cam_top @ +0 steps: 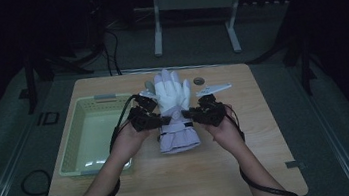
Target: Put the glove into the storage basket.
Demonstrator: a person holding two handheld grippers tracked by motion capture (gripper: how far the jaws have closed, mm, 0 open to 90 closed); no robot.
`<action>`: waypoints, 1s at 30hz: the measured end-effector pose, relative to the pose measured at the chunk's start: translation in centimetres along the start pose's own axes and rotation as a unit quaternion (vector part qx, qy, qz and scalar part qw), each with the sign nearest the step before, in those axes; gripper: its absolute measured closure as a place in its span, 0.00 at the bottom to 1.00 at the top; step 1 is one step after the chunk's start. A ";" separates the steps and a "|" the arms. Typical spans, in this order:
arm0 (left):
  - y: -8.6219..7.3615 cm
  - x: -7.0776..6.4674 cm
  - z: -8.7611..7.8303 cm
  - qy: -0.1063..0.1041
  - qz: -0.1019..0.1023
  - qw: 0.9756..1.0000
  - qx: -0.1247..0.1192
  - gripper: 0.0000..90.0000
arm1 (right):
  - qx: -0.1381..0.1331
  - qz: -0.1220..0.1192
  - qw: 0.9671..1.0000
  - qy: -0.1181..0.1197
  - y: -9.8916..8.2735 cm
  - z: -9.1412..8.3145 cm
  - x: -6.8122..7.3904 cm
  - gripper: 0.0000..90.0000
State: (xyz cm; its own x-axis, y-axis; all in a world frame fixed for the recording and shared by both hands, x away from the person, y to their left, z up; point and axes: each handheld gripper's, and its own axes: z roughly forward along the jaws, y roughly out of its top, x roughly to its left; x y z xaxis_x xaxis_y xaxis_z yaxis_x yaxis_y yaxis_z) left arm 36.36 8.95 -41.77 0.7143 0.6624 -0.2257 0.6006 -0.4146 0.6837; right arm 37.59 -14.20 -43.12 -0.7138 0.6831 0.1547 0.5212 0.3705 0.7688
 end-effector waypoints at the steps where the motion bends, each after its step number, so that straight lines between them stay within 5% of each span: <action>1: 0.0 0.1 -0.4 0.002 -0.002 1.000 0.001 0.88 | -0.002 0.001 1.000 0.002 0.3 0.1 0.2 0.90; 15: -1.4 3.0 -5.8 0.021 -0.014 1.000 0.015 0.88 | -0.005 -0.016 1.000 0.019 3.5 2.5 4.1 0.90; 30: -4.4 6.6 -10.7 0.052 -0.031 0.998 0.021 0.88 | 0.004 -0.030 0.999 0.043 6.8 7.3 9.3 0.90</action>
State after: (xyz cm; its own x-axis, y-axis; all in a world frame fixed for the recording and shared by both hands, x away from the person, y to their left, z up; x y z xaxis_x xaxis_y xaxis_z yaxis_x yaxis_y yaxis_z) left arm 34.55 21.79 -38.86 0.6354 0.7477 -0.1928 0.6586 -0.3945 0.6407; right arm 37.90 -0.70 -40.93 -0.7816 0.6027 0.1609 0.4791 0.4148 0.7736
